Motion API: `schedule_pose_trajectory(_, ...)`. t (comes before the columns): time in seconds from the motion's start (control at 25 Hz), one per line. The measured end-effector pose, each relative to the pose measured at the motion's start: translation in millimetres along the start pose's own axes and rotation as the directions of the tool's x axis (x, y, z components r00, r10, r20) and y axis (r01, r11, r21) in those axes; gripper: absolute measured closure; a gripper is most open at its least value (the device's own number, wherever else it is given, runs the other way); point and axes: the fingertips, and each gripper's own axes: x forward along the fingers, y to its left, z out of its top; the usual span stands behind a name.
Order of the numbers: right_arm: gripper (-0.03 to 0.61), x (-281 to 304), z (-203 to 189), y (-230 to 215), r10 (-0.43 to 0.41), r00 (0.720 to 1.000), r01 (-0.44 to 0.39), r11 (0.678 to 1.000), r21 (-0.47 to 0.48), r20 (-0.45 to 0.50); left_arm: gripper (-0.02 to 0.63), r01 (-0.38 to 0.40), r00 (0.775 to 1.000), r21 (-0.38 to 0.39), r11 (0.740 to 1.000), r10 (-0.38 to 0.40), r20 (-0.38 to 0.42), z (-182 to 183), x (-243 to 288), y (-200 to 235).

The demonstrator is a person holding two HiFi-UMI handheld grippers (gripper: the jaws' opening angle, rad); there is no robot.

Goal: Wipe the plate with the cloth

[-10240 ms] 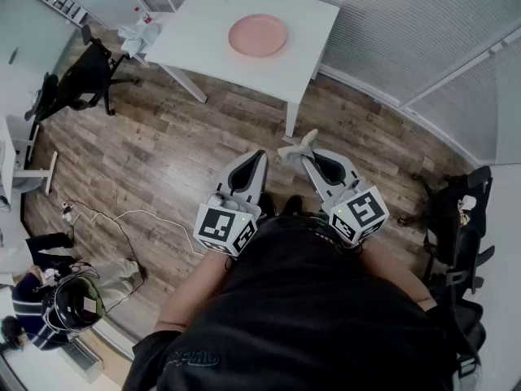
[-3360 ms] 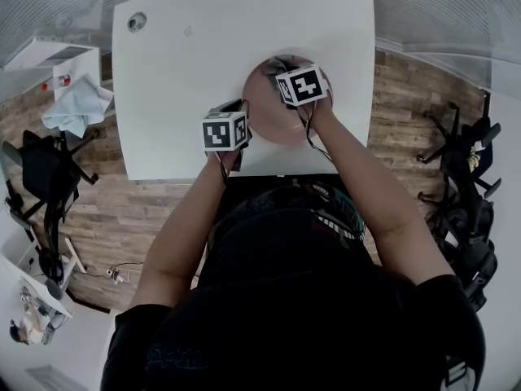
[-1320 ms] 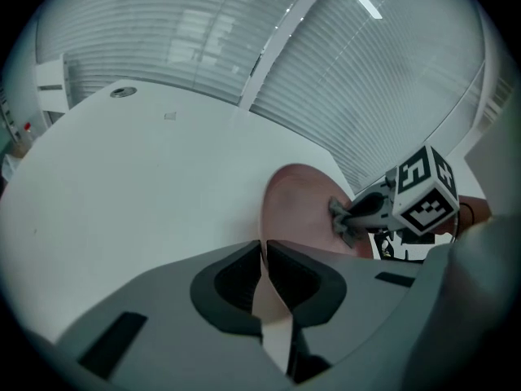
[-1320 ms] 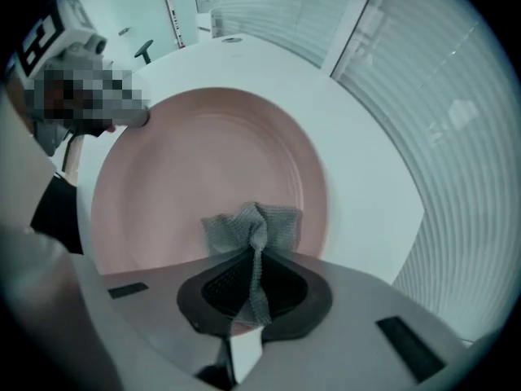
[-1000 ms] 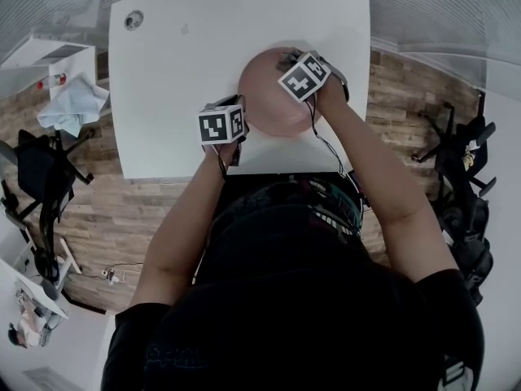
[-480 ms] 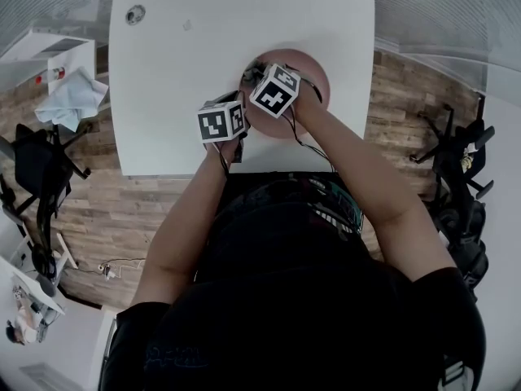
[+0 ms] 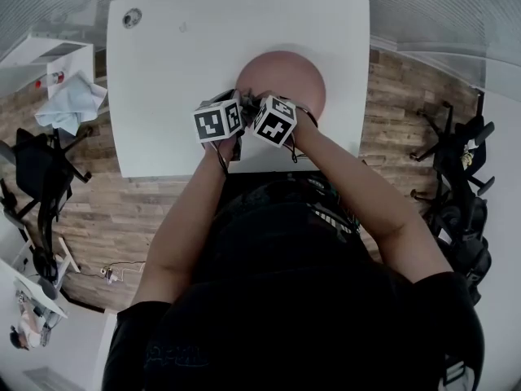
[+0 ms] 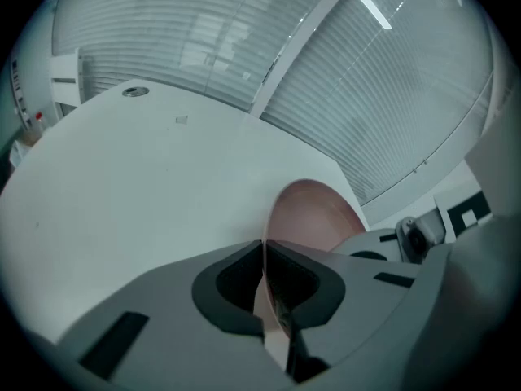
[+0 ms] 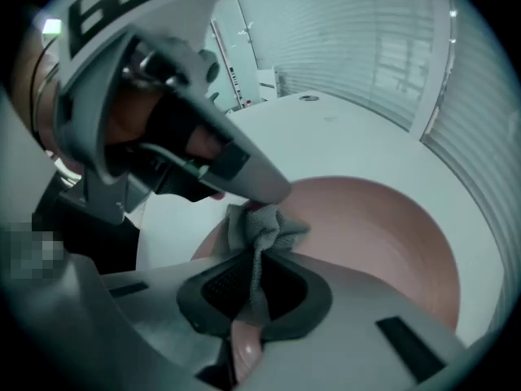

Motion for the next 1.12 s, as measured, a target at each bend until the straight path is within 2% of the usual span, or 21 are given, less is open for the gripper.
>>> schedule_pose_trajectory(0.28, 0.543, -1, -32, 38, 0.072, 0.995, -0.073, 0.997, -0.016, -0.062, 0.586, -0.013, 1.000, -0.006, 1.000, 0.013, -0.011, -6, 0, 5)
schedule_pose_trajectory(0.52, 0.543, -17, -73, 31, 0.047, 0.982, -0.049, 0.999, -0.007, -0.184, 0.588, -0.015, 1.000, 0.010, 1.000, 0.015, -0.008, -7, -2, 1)
schedule_pose_trajectory(0.68, 0.543, -33, -109, 9, 0.010, 0.958, -0.007, 1.000, 0.014, -0.285, 0.588, -0.017, 1.000, 0.007, 1.000, 0.017, -0.004, -7, -3, 0)
schedule_pose_trajectory(0.84, 0.541, -50, -132, -31, -0.046, 0.942, 0.072, 0.995, 0.067, -0.332, 0.588, -0.016, 1.000, 0.013, 1.000, 0.016, -0.011, -7, -2, -1)
schedule_pose_trajectory(1.12, 0.541, -62, -123, -99, -0.156, 0.932, 0.198, 0.975, 0.098, -0.328, 0.586, -0.004, 1.000, 0.027, 1.000, 0.005, -0.026, -10, -2, -1)
